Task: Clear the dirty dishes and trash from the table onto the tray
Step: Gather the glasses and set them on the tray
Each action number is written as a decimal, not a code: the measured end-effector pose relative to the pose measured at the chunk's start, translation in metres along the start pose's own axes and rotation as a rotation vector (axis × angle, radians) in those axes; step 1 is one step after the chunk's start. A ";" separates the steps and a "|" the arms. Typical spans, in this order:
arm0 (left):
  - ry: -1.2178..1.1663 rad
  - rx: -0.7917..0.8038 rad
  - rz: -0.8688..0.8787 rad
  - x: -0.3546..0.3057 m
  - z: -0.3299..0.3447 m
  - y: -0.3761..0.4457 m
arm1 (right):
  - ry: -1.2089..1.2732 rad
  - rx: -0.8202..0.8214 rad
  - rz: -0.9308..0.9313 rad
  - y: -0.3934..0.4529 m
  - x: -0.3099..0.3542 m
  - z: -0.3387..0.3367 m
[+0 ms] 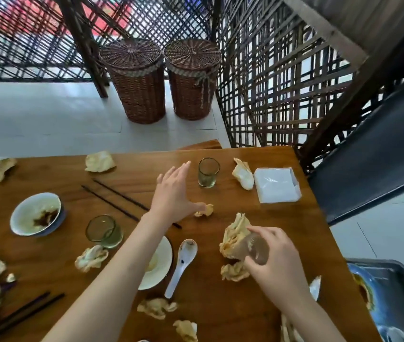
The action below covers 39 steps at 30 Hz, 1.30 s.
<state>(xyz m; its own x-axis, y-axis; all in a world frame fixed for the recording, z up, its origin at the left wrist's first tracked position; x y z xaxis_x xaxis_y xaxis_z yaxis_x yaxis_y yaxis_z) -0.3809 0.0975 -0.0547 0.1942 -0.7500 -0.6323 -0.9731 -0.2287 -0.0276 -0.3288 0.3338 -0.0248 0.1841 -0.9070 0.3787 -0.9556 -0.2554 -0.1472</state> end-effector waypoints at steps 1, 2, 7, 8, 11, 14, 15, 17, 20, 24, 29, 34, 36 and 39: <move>-0.007 -0.004 0.003 -0.001 0.006 0.009 | -0.002 0.002 0.002 0.003 -0.004 0.001; -0.013 -0.013 0.004 -0.002 0.012 0.018 | 0.000 0.006 0.006 0.006 -0.007 0.003; -0.008 -0.056 -0.009 -0.005 0.028 0.042 | 0.001 0.034 0.009 0.010 -0.016 0.007; 0.003 -0.058 -0.006 -0.005 0.030 0.044 | 0.002 0.038 0.012 0.010 -0.017 0.008; 0.012 -0.087 -0.014 -0.006 0.035 0.051 | 0.007 0.039 0.013 0.010 -0.018 0.011; -0.003 -0.141 -0.028 -0.009 0.038 0.054 | 0.006 0.043 0.008 0.011 -0.018 0.012; -0.007 -0.150 -0.032 -0.009 0.039 0.055 | 0.004 0.043 0.009 0.011 -0.018 0.012; -0.011 -0.151 -0.044 -0.010 0.040 0.056 | 0.003 0.038 0.008 0.011 -0.018 0.012; -0.015 -0.159 -0.049 -0.010 0.038 0.053 | 0.001 0.035 0.005 0.011 -0.018 0.011; -0.021 -0.171 -0.026 -0.011 0.033 0.041 | -0.012 0.018 -0.020 0.011 -0.018 0.011; -0.037 -0.186 -0.018 -0.015 0.021 0.018 | -0.004 0.001 -0.051 0.008 -0.017 0.008; -0.060 -0.205 -0.006 -0.027 0.006 -0.018 | 0.004 -0.010 -0.064 -0.001 -0.016 0.002; -0.051 -0.213 0.001 -0.033 0.001 -0.036 | 0.006 -0.020 -0.060 -0.008 -0.015 -0.003; -0.045 -0.202 0.010 -0.040 -0.003 -0.065 | 0.015 -0.041 -0.043 -0.025 -0.012 -0.012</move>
<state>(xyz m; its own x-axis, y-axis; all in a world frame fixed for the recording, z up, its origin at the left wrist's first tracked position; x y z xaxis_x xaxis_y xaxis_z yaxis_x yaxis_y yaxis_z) -0.3252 0.1406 -0.0247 0.1745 -0.7256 -0.6656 -0.9294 -0.3447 0.1321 -0.3105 0.3554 -0.0145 0.2220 -0.8901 0.3980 -0.9555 -0.2799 -0.0929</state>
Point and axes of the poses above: each hand's wrist, its own y-axis towards the middle knuckle, its own z-axis out of the palm, x = y × z, the point moved 2 cm from there along y, towards the middle knuckle, and after that the axes turned 11 degrees about -y, right-handed, at the moved point
